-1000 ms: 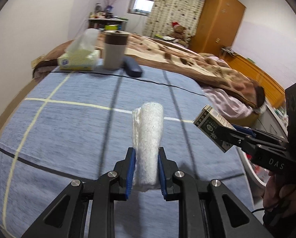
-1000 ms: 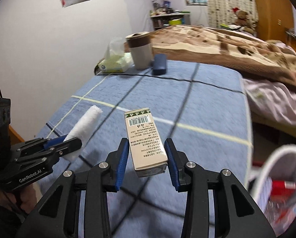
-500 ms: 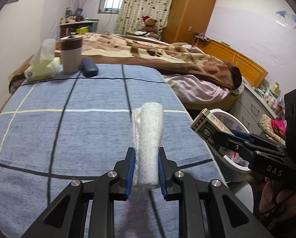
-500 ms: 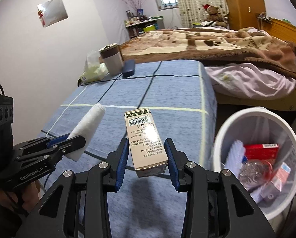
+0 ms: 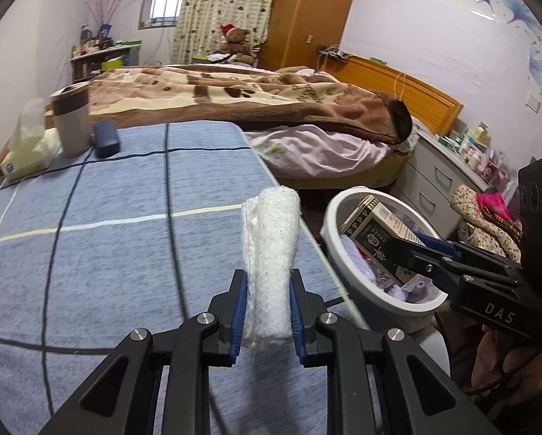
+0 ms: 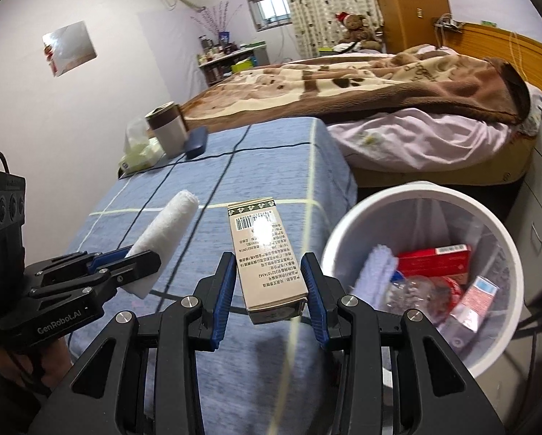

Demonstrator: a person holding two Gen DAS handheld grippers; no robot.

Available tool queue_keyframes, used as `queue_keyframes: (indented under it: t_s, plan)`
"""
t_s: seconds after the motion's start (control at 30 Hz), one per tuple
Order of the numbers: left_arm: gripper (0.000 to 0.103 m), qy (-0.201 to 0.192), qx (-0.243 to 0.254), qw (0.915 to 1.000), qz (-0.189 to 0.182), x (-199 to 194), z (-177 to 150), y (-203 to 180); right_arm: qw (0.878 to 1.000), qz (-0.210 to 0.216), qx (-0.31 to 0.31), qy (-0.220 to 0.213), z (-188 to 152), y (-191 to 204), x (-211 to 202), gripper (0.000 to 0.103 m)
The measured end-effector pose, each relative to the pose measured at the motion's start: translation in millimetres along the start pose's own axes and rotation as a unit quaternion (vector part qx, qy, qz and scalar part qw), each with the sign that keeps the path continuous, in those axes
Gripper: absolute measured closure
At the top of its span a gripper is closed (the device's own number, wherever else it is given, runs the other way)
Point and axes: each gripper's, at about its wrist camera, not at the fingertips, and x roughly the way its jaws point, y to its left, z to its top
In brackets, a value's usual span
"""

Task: Collect trash
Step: 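Carry the foam net and medicine box over the white bin, then open both tools to drop the foam net and medicine box into the bin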

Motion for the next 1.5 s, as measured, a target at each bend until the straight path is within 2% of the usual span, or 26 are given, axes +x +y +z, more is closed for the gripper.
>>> queue_keyframes:
  t_s: [0.47,0.7,1.27,1.5]
  plan:
    - [0.081,0.027,0.047,0.9975,-0.046,46.8,19.1,-61.5,0.997,-0.055,0.061,-0.014,-10.4,-58.4,-18.8,0.064]
    - [0.081,0.034,0.065,0.9952,-0.064,64.2,24.6,-88.0,0.995,-0.069,0.077,-0.015,-13.5,-76.1,-24.4,0.064]
    - [0.080,0.047,0.076,0.9912,-0.098,86.8,32.3,-115.4,0.990,-0.097,0.105,-0.018,-20.2,-99.6,-33.5,0.064]
    - [0.080,0.065,0.075,0.9903,-0.097,100.7,27.2,-117.4,0.989,-0.098,0.112,-0.011,-21.3,-106.0,-28.5,0.064]
